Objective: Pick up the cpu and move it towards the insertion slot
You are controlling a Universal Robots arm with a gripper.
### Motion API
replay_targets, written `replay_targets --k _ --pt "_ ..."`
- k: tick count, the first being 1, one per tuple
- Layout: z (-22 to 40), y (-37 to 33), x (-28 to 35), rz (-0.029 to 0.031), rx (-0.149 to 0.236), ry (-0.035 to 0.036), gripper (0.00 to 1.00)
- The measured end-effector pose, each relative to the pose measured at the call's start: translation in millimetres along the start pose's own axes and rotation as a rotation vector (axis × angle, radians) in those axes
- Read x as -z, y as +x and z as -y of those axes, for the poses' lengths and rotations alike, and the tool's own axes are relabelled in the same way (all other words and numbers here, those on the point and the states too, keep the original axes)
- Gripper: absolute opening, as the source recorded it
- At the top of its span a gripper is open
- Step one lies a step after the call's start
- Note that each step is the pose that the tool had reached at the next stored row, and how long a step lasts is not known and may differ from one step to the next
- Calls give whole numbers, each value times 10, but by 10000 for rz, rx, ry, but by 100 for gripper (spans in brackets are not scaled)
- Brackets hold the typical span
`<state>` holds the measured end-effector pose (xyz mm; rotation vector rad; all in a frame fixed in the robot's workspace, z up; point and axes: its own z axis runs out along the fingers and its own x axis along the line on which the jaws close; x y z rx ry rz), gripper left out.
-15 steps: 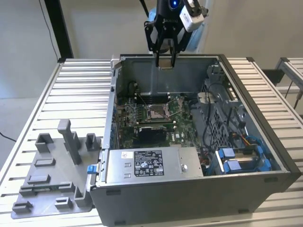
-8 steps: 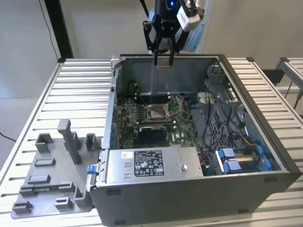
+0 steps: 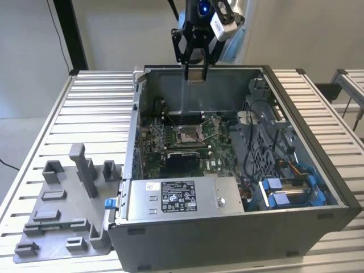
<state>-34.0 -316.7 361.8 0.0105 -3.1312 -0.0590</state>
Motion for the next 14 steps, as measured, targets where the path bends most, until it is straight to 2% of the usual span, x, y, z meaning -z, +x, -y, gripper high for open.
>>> replay_targets --k 5,14 --pt "-17 -1 -33 0 1 0 0" --pt "-31 -1 -37 0 -13 0 0"
